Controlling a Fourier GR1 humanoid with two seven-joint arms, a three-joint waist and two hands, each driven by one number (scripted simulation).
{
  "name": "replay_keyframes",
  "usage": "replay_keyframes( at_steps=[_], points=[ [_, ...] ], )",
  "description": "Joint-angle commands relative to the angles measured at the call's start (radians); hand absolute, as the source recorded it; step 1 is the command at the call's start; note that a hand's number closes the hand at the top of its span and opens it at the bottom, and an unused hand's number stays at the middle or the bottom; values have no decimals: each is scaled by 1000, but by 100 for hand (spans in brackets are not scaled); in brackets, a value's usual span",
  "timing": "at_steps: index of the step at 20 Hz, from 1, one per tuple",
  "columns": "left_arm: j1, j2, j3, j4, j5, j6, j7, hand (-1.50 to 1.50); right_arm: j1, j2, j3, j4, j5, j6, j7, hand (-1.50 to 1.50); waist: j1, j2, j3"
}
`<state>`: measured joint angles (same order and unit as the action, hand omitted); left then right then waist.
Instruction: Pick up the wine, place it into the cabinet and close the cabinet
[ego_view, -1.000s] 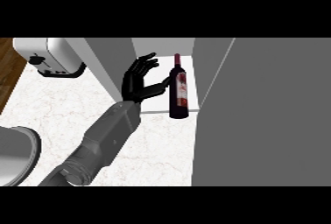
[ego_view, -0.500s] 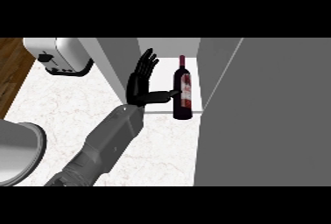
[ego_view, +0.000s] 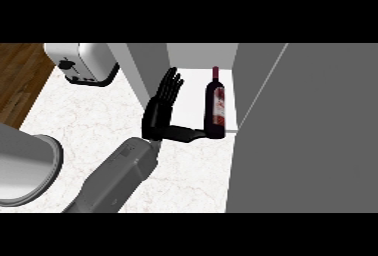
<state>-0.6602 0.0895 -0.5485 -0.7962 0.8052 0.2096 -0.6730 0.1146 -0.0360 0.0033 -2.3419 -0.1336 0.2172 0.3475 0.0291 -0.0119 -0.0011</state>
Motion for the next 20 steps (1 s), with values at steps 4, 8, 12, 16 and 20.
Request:
replay_keyframes(
  at_steps=[4, 8, 12, 16, 20],
  points=[
    [208, 177, -66, -537, -37, 127, 195, -150, -27, -2, -43, 33, -36, -6, -6, -150, 5, 0, 3],
    [372, 267, -88, -818, -61, 198, 253, -150, -20, 17, 40, -3, 27, -14, 13, -150, -5, 3, 2],
    [470, 307, -80, -982, -112, 257, 307, -150, -24, -15, 37, 52, 36, 39, -30, -150, -17, 8, 2],
    [568, 377, -28, -1091, -102, 233, 306, -150, -13, -71, 76, -28, 55, 90, 28, 150, -18, 8, 1],
    [660, 436, 18, -1150, -104, 228, 272, -150, -12, -165, 109, -22, -31, 218, 76, 150, -8, 7, 1]
  ],
)
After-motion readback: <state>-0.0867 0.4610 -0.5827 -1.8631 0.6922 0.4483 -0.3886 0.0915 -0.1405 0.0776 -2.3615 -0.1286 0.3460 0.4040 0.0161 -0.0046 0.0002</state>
